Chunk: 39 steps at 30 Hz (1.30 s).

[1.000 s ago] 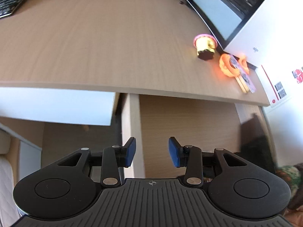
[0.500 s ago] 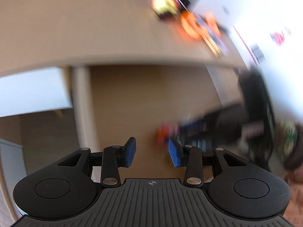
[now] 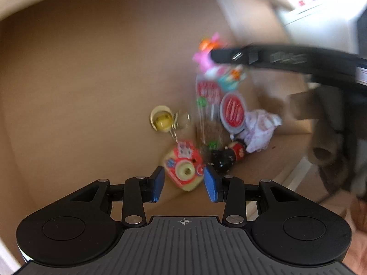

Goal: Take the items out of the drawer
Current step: 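Grasp the pink pig figurine with the right tool while the left tool grasps the Hello Kitty keychain, then lift the pig figurine and Hello Kitty keychain up out of the drawer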

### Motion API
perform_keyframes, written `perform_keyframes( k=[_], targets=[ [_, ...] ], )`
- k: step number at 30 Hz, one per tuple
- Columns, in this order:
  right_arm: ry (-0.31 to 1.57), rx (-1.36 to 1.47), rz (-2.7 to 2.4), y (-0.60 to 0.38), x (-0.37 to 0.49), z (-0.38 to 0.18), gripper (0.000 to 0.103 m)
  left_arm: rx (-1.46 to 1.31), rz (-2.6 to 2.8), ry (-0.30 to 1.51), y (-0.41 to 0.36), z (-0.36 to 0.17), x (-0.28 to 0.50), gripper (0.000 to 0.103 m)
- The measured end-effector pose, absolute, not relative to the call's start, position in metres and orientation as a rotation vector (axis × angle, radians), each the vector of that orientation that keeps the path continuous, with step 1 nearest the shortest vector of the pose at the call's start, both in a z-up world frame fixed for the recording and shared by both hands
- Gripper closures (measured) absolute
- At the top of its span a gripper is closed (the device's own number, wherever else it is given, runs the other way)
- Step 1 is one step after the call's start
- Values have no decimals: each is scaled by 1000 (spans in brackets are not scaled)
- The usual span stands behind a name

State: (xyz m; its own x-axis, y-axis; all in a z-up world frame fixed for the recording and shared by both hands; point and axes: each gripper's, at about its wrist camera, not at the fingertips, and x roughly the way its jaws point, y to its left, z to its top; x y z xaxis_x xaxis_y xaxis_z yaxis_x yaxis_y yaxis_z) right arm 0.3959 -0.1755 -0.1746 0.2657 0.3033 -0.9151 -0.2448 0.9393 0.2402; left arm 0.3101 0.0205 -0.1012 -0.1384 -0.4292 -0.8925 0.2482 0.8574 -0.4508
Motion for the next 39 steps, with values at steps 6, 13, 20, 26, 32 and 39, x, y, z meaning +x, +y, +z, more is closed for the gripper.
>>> perform_keyframes(
  k=[6, 13, 20, 26, 32, 39],
  targets=[
    [1222, 74, 348, -193, 386, -167, 63, -213, -477, 1727, 3, -123, 310, 61],
    [1209, 59, 333, -202, 379, -166, 63, -224, -382, 1677, -7, -128, 317, 59],
    [1188, 62, 323, -210, 377, -162, 63, -151, -404, 1580, -2, -118, 321, 63],
    [1188, 74, 319, -216, 375, -160, 63, -45, -304, 1432, 31, -98, 337, 77],
    [1191, 70, 337, -217, 369, -162, 63, -228, -281, 1430, 57, -94, 341, 78],
    [1218, 43, 330, -220, 361, -174, 63, -234, -210, 1375, 40, -89, 332, 77]
  ],
)
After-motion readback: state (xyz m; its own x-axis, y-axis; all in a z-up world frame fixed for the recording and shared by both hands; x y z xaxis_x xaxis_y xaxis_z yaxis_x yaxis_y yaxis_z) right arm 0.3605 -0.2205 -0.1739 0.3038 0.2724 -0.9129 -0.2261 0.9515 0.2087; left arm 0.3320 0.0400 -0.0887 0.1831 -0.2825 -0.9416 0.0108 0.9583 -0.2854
